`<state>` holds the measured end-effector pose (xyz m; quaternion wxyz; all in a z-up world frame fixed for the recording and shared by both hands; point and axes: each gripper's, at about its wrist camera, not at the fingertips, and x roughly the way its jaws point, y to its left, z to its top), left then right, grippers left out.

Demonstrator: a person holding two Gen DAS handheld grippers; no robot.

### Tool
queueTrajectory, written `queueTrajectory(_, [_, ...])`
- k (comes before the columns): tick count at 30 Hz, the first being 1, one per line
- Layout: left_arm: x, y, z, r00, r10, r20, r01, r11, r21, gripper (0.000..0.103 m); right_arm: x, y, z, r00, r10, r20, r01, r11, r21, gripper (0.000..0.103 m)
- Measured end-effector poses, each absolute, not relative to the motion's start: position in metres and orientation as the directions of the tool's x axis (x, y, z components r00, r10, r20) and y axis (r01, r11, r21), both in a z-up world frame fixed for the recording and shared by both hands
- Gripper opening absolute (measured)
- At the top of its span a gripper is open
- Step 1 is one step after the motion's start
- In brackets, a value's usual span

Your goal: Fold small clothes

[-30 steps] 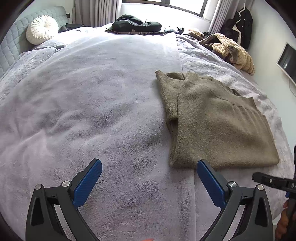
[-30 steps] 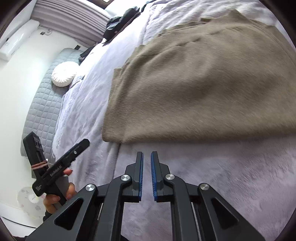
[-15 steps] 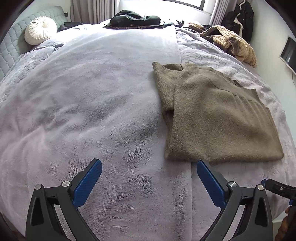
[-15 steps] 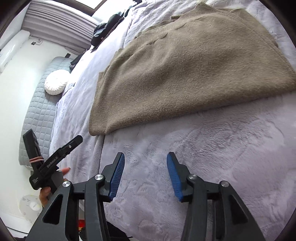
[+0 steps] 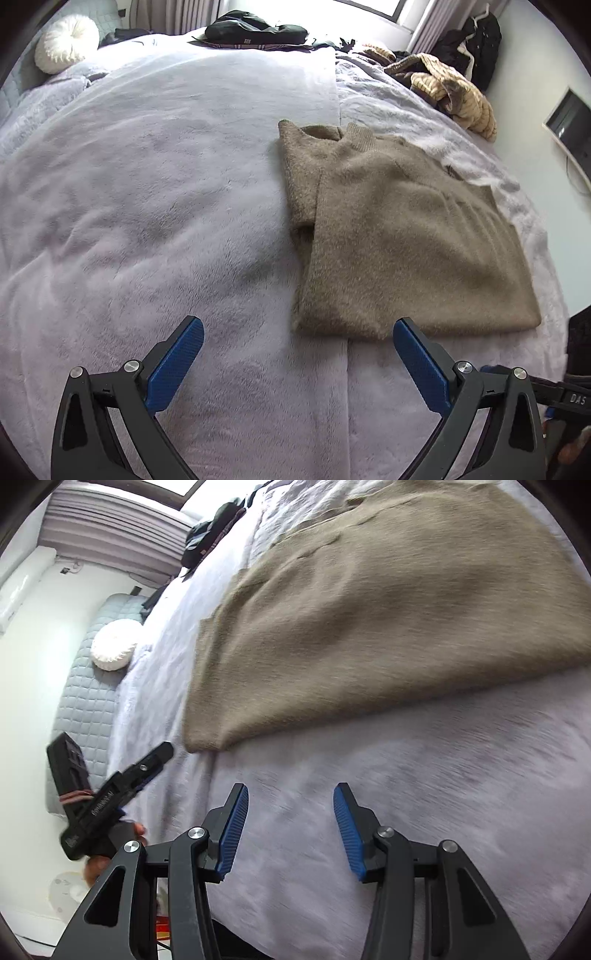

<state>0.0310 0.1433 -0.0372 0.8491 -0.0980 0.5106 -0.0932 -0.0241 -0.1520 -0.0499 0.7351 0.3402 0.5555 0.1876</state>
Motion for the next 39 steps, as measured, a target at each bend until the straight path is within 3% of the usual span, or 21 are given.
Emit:
queueTrajectory(4, [0.038, 0.158, -0.035, 0.474, -0.277, -0.836, 0.023, 0.953, -0.303, 0.103, 0.003, -0.12, -0.049, 0.29, 0.693, -0.661, 0.085, 0.669, 0.738, 0.052])
queueTrajectory(8, [0.038, 0.176, -0.033, 0.501, -0.253, -0.828, -0.009, 0.955, -0.297, 0.103, 0.049, -0.09, -0.011, 0.39, 0.606, -0.693, -0.07, 0.77, 0.634, 0.049])
queueTrajectory(10, [0.039, 0.181, -0.033, 0.511, -0.238, -0.826, -0.014, 0.959, -0.285, 0.103, 0.072, -0.076, -0.001, 0.418, 0.564, -0.712, -0.13, 0.813, 0.568, 0.012])
queueTrajectory(11, [0.039, 0.183, -0.034, 0.513, -0.235, -0.826, -0.016, 0.959, -0.283, 0.103, 0.088, -0.067, -0.001, 0.414, 0.542, -0.731, -0.139, 0.832, 0.537, 0.011])
queueTrajectory(18, [0.045, 0.199, -0.044, 0.507, -0.254, -0.824, -0.055, 0.944, -0.325, 0.103, 0.153, -0.024, -0.028, 0.366, 0.461, -0.808, -0.133, 0.886, 0.445, 0.011])
queueTrajectory(23, [0.054, 0.212, -0.05, 0.516, -0.249, -0.82, -0.081, 0.938, -0.336, 0.103, 0.143, 0.007, -0.04, 0.328, 0.411, -0.851, -0.228, 0.908, 0.351, 0.011])
queueTrajectory(29, [0.058, 0.227, -0.054, 0.531, -0.238, -0.813, -0.112, 0.932, -0.345, 0.103, 0.09, 0.01, -0.014, 0.247, 0.557, -0.793, -0.328, 0.818, 0.472, 0.011])
queueTrajectory(31, [0.058, 0.23, -0.054, 0.542, -0.242, -0.805, -0.124, 0.924, -0.362, 0.103, 0.072, 0.019, -0.01, 0.248, 0.568, -0.785, -0.375, 0.803, 0.462, 0.011])
queueTrajectory(34, [0.058, 0.227, -0.054, 0.542, -0.243, -0.804, -0.129, 0.922, -0.366, 0.103, 0.049, 0.048, -0.032, 0.196, 0.493, -0.848, -0.436, 0.818, 0.375, 0.011])
queueTrajectory(39, [0.05, 0.22, -0.053, 0.537, -0.254, -0.805, -0.106, 0.926, -0.363, 0.103, 0.032, 0.027, -0.048, 0.147, 0.577, -0.804, -0.307, 0.799, 0.517, 0.011])
